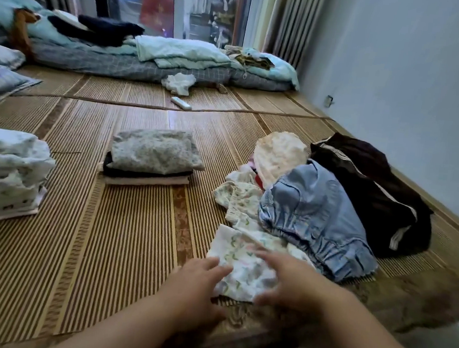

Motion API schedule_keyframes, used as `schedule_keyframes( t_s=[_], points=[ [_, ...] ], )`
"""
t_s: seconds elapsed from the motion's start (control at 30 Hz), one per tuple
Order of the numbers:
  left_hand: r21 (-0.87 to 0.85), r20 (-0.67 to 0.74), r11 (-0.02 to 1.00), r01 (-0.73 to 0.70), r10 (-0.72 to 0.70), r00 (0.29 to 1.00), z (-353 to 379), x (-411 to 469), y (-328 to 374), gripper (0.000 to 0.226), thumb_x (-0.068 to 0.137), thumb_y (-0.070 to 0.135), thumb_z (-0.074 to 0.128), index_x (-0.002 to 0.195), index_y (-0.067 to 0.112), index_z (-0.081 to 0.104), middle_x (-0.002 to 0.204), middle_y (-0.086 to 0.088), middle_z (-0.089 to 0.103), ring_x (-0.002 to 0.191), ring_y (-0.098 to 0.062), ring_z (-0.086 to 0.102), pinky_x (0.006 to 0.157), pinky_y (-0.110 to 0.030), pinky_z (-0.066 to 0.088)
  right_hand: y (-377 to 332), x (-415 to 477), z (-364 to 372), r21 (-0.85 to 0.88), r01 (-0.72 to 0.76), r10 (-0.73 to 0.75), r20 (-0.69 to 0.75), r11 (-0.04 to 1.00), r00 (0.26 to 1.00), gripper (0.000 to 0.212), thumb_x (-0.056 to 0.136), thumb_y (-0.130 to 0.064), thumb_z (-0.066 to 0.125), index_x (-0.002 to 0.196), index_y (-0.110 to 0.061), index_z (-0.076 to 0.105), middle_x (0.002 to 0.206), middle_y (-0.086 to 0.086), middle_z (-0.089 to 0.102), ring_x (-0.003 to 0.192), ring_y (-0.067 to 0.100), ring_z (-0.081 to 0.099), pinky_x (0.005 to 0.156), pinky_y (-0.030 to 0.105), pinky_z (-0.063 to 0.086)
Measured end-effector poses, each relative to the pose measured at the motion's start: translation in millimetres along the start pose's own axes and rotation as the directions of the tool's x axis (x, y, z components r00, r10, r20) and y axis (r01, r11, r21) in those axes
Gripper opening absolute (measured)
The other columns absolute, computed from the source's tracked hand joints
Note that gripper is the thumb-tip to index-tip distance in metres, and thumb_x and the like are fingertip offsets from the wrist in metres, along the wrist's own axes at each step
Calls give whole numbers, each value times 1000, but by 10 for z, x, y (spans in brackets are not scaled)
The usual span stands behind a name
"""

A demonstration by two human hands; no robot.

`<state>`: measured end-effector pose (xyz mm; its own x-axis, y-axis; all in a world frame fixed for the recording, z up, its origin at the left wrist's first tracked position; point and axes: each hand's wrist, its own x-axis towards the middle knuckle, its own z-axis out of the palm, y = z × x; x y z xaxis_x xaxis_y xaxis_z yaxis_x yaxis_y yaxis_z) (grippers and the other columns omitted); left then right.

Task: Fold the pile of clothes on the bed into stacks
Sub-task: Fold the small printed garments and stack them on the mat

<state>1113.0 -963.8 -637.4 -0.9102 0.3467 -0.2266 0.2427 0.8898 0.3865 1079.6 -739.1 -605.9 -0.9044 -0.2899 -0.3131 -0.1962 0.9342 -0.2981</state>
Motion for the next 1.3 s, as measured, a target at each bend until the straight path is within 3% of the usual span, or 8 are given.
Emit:
schedule_keyframes(
  t_s=[0.17, 0.4, 0.53, 0.83, 0.97, 1.1, 1.17, 1.3],
  points=[
    [43, -208, 998, 51, -41, 977, -4, 28, 73, 28, 93, 45, 51, 119, 40, 62, 111, 13, 55, 98, -10, 44, 81, -29, 43, 143, 15, 246, 16, -16, 17, -95, 1000, 995, 68, 74, -58, 70, 135, -37, 49, 146, -10, 41, 138, 13, 31, 113, 30, 25],
    [-471, -400, 882, -4, -209, 892, -245, -290, -133, 17, 94, 26, 53, 81, 30, 64, 78, 11, 62, 70, -4, 57, 61, -26, 45, 87, 86, 263, -95, -46, 35, -112, 994, 993, 78, 71, -66, 64, 141, -40, 41, 147, -13, 40, 139, 14, 30, 115, 39, 24],
    [-561, -488, 827, 37, -366, 793, -454, -635, -554, 21, 96, 18, 52, 79, 24, 63, 71, 1, 63, 63, -15, 57, 54, -29, 41, -73, 150, 254, -165, -121, 84, -214, 979, 973, 45, 88, -34, 50, 133, -41, 50, 145, -17, 43, 141, 15, 25, 110, 46, 24],
    [-715, -431, 667, 210, -657, 619, -668, -1330, -1510, 18, 94, 16, 56, 81, 20, 66, 78, -3, 67, 75, -22, 60, 62, -33, 40, -1484, 63, 147, 561, 338, -75, -439, 756, 895, 28, 93, -13, 51, 94, -36, 68, 84, -16, 69, 79, -1, 63, 63, 6, 43],
    [-987, -59, 152, 60, -674, 737, -706, -1436, -1661, 26, 95, 28, 48, 104, 15, 68, 103, -15, 71, 90, -32, 67, 66, -37, 49, -2195, -24, 318, 514, 513, -393, -330, 688, 858, 31, 94, -18, 53, 121, -25, 65, 124, -10, 65, 115, -1, 56, 103, 16, 40],
    [-928, 302, -313, 203, -314, 900, -742, -1336, -1558, 64, 82, 63, 50, 123, 14, 55, 121, -28, 63, 109, -47, 62, 78, -52, 56, -2556, -73, 577, 298, 699, -669, -211, 651, 713, 30, 93, -22, 55, 121, -21, 65, 141, -6, 54, 132, 6, 42, 111, 14, 23],
    [-925, 319, -294, 240, -259, 912, -756, -1250, -1477, 56, 88, 50, 55, 126, 9, 59, 121, -26, 64, 113, -43, 61, 92, -53, 52, -2592, -86, 666, 302, 723, -721, -141, 621, 678, 35, 87, -22, 56, 120, -22, 66, 140, -5, 55, 133, 1, 39, 106, 3, 15],
    [-942, 54, 254, 218, -529, 847, -668, -1096, -1350, 42, 89, 5, 56, 128, 20, 60, 100, -2, 75, 90, -19, 72, 75, -34, 60, -2477, 0, 623, 505, 544, -478, -268, 670, 836, 32, 75, -32, 51, 97, -26, 73, 95, -13, 71, 91, -2, 62, 83, 19, 50]
  ],
)
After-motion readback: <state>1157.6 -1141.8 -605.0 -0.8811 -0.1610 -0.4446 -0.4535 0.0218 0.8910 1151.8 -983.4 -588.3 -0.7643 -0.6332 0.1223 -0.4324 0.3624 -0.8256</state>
